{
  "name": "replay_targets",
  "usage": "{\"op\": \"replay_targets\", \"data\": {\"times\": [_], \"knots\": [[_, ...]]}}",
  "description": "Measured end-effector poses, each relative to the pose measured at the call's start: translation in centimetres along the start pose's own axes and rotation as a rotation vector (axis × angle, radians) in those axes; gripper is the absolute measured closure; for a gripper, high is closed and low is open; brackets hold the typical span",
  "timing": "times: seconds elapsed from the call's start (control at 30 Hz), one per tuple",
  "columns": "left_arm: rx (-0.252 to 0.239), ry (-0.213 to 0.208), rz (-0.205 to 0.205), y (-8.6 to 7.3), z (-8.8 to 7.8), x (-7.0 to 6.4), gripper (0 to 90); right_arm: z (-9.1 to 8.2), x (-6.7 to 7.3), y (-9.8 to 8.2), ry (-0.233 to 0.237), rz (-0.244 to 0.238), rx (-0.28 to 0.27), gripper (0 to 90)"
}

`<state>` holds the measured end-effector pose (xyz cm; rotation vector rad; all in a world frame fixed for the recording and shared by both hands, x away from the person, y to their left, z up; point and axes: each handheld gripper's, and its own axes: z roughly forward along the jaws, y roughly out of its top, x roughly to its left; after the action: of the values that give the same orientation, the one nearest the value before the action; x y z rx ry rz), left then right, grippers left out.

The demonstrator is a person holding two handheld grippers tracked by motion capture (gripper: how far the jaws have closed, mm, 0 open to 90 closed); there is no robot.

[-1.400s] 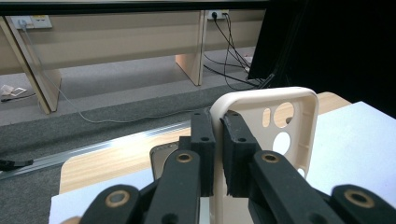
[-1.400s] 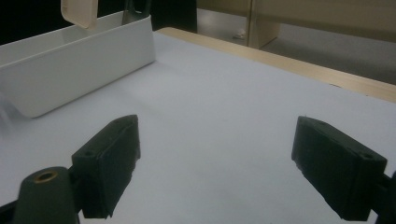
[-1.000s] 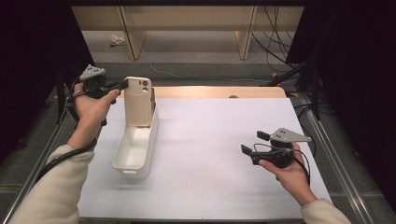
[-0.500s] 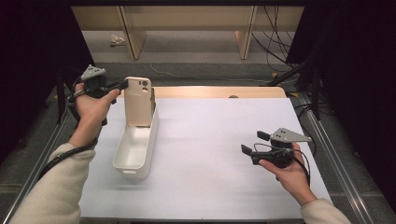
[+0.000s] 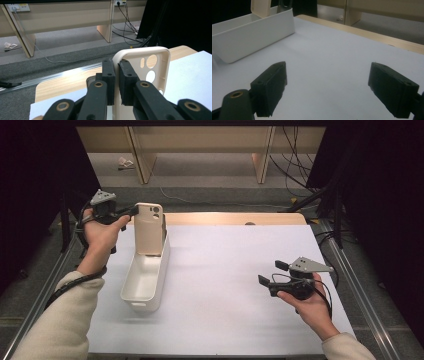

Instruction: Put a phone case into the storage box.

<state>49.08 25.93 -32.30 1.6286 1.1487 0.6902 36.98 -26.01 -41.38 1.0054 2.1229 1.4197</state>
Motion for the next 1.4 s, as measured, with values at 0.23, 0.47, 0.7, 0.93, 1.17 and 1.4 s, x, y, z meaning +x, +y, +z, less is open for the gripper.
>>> {"op": "replay_targets", "data": {"times": [0.23,0.47,0.7,0.93,1.17,1.4], "knots": [[0.000,0.004,0.004,0.0,0.4,0.0,83.8,0.0,0.0,0.0,0.000,0.001,-0.003,16.4],[0.004,0.019,0.005,-0.3,0.9,0.4,83.8,0.0,0.0,0.0,0.000,0.000,-0.001,16.5],[0.010,0.026,0.005,-0.7,1.7,0.7,83.7,0.0,0.0,0.0,0.000,0.001,-0.001,16.4],[0.026,0.035,0.008,-1.6,2.3,0.8,83.6,0.0,0.0,0.0,-0.001,0.001,-0.002,16.5],[0.041,0.040,-0.003,-2.7,3.0,1.3,83.4,0.0,0.0,0.0,-0.001,0.001,-0.002,16.4],[0.061,0.051,-0.006,-3.5,3.6,1.5,83.2,0.0,-0.1,0.0,-0.002,0.002,-0.001,16.4]]}}
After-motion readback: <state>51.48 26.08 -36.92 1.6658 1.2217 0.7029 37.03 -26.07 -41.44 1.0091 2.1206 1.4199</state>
